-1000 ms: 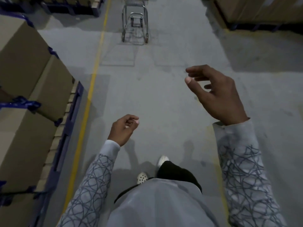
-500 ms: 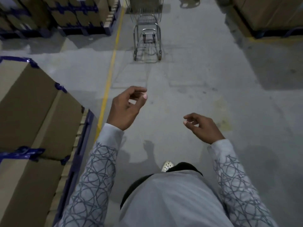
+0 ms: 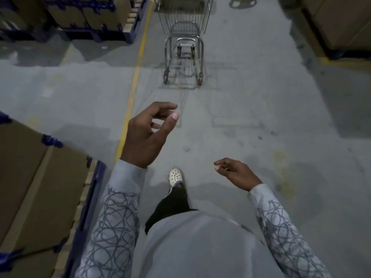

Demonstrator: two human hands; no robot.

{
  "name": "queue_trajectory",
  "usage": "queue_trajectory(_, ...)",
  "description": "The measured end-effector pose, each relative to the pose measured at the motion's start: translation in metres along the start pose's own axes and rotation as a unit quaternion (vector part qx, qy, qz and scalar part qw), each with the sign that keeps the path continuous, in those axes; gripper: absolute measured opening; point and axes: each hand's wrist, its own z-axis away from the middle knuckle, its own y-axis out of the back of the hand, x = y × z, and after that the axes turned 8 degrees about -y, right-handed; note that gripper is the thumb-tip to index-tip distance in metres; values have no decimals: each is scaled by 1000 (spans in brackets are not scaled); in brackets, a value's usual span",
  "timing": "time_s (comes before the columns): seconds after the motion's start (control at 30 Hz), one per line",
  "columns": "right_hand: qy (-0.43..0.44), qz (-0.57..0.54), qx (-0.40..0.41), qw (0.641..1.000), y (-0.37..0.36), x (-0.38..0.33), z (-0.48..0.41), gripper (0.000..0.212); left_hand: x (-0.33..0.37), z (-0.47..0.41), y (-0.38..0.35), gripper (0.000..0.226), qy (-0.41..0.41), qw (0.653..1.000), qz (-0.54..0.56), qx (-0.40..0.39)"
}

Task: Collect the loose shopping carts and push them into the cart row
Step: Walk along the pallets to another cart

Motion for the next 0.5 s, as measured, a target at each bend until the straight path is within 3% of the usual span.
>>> queue_trajectory(0.27,56,48,101,992,99,-186,-146,26,-104,-222,-21,12,31,996,5,-84)
queue_trajectory(0.5,168,73,253,950,200,-305,-212,29,-225,-359,-85,18,127,971,-27,-202)
